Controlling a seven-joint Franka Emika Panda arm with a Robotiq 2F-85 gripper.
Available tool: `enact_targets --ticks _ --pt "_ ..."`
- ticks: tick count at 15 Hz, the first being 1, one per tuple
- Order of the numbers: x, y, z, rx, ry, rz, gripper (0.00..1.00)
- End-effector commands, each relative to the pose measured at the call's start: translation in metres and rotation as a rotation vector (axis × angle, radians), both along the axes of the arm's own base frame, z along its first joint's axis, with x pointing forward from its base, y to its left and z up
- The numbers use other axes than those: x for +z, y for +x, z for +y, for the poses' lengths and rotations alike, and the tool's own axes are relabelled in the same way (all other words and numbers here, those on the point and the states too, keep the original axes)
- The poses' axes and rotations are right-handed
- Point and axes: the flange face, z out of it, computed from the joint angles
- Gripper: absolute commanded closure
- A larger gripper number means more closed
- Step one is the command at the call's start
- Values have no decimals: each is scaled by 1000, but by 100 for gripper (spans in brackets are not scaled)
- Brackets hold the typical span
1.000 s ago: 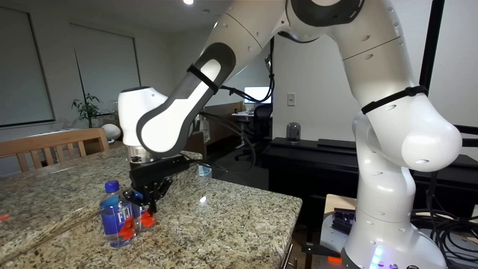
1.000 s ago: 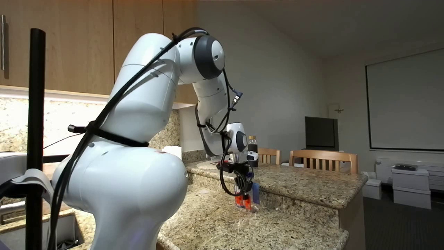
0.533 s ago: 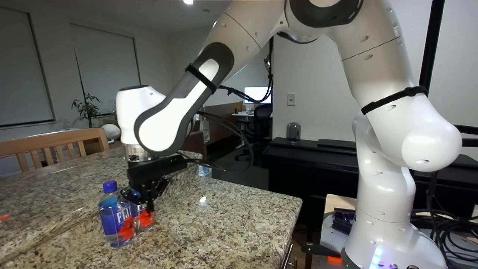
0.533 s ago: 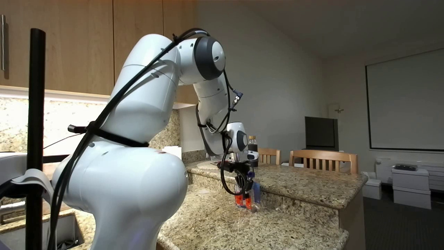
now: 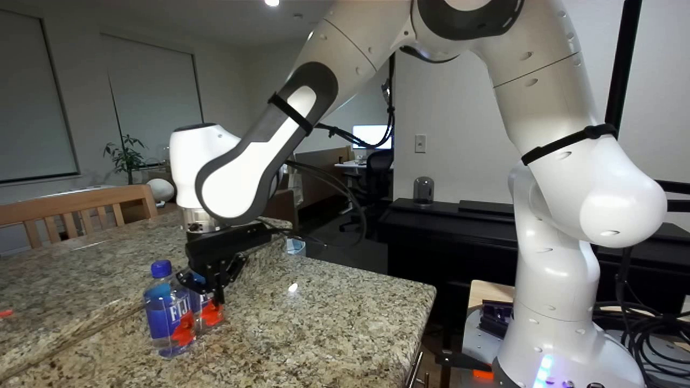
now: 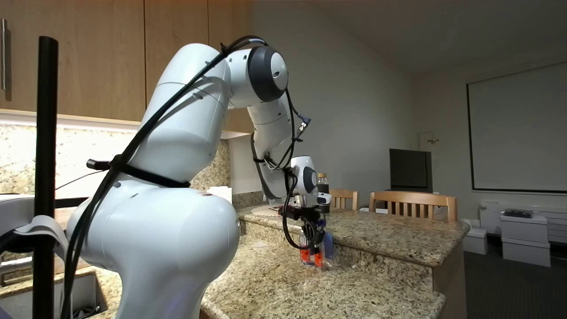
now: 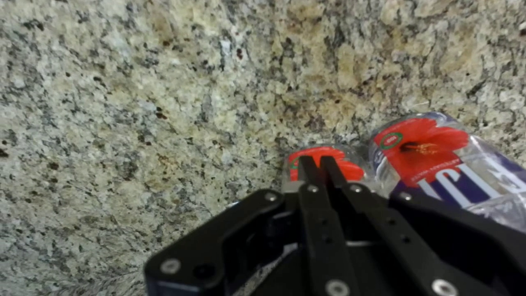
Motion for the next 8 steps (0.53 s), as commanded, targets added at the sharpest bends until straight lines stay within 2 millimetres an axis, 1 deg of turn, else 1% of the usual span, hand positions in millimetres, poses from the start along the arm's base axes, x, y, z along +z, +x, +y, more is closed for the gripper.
enact_targets --ticks 1,8 --pt "1 -5 -8 -7 -21 2 92" --pt "2 -7 -15 -22 -33 12 91"
